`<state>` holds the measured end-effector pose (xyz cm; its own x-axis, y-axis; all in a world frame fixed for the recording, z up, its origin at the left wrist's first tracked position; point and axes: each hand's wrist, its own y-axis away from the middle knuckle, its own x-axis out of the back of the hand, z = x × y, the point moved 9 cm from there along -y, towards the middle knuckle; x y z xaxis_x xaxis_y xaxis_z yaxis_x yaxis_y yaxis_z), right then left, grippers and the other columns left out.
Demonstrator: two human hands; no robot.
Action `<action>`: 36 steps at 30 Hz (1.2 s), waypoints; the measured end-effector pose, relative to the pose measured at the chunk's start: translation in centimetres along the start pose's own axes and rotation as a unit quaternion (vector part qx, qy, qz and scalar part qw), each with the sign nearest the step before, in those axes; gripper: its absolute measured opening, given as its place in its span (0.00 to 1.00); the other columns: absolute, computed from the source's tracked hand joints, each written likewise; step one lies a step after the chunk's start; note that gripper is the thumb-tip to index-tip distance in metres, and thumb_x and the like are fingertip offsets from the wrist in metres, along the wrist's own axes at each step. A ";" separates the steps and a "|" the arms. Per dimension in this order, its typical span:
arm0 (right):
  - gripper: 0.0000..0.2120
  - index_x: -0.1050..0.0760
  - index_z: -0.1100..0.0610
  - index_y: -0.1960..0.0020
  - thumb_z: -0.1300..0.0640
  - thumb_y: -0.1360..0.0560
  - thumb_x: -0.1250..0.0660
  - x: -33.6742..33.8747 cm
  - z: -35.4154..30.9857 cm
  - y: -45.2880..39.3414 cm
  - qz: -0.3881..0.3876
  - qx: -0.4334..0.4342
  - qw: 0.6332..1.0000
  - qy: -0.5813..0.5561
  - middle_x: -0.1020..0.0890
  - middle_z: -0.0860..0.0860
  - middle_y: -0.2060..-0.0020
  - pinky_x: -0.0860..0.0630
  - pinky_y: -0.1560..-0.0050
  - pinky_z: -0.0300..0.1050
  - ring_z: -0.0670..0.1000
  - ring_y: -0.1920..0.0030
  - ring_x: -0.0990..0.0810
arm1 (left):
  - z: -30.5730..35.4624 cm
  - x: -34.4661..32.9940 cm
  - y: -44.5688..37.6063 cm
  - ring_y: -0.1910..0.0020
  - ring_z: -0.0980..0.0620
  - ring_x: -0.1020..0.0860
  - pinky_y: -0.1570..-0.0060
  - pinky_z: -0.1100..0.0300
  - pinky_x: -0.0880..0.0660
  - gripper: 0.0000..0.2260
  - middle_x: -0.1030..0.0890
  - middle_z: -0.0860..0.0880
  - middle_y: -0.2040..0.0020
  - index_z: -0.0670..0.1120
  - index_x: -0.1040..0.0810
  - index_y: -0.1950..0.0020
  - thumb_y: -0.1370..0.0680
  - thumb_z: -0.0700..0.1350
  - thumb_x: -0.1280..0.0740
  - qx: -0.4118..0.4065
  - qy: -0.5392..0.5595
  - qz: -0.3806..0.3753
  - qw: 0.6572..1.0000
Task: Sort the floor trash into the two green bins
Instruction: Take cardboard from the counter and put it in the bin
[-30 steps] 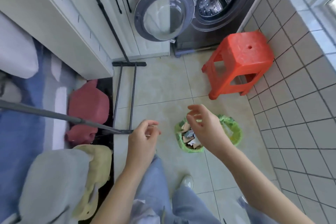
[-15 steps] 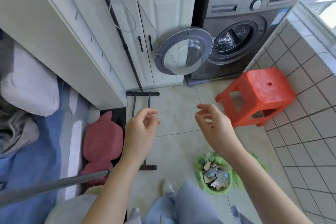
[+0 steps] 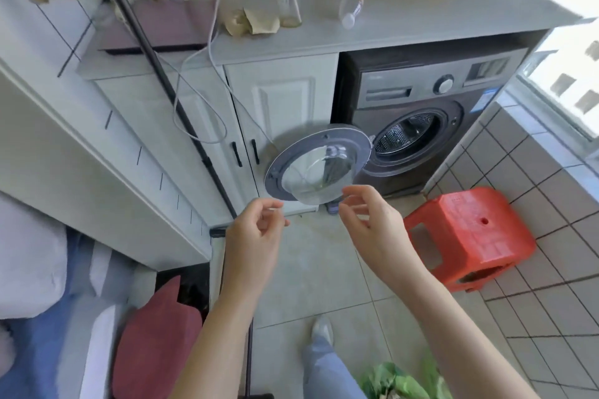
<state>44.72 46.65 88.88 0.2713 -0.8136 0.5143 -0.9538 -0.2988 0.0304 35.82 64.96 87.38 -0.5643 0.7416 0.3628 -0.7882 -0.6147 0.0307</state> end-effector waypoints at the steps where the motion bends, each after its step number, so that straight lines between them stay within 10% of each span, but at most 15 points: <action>1: 0.12 0.27 0.52 0.40 0.57 0.23 0.37 0.3 -0.4 -1.9 0.000 0.005 1.000 -0.001 0.21 0.43 0.54 0.25 0.50 0.39 0.40 0.51 0.23 | 0.7 -0.4 -1.7 0.61 0.58 0.19 0.56 0.59 0.23 0.07 0.18 0.54 0.64 0.50 0.21 0.54 0.24 0.39 0.36 -0.004 0.003 0.002 1.000; 15: 0.14 0.28 0.52 0.37 0.55 0.22 0.38 1.9 -5.2 -23.2 -0.017 0.034 0.999 -0.002 0.21 0.43 0.50 0.24 0.46 0.40 0.38 0.48 0.23 | 6.6 -3.8 -21.0 0.62 0.61 0.19 0.61 0.73 0.28 0.07 0.18 0.53 0.64 0.48 0.21 0.52 0.23 0.37 0.36 -0.038 -0.008 0.015 0.999; 36: 0.24 0.34 0.60 0.32 0.54 0.24 0.34 -12.5 -15.4 -46.6 -0.056 0.209 0.958 0.190 0.30 0.54 0.35 0.31 0.37 0.46 0.56 0.35 0.32 | 9.3 0.3 -49.9 0.50 0.52 0.25 0.48 0.61 0.30 0.08 0.24 0.47 0.45 0.47 0.23 0.45 0.24 0.40 0.34 -0.102 -0.129 0.117 0.979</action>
<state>83.75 78.44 94.18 0.2275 -0.5480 0.8050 -0.7647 -0.6123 -0.2008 77.31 93.36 94.56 -0.6748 0.4782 0.5621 -0.6926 -0.6735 -0.2584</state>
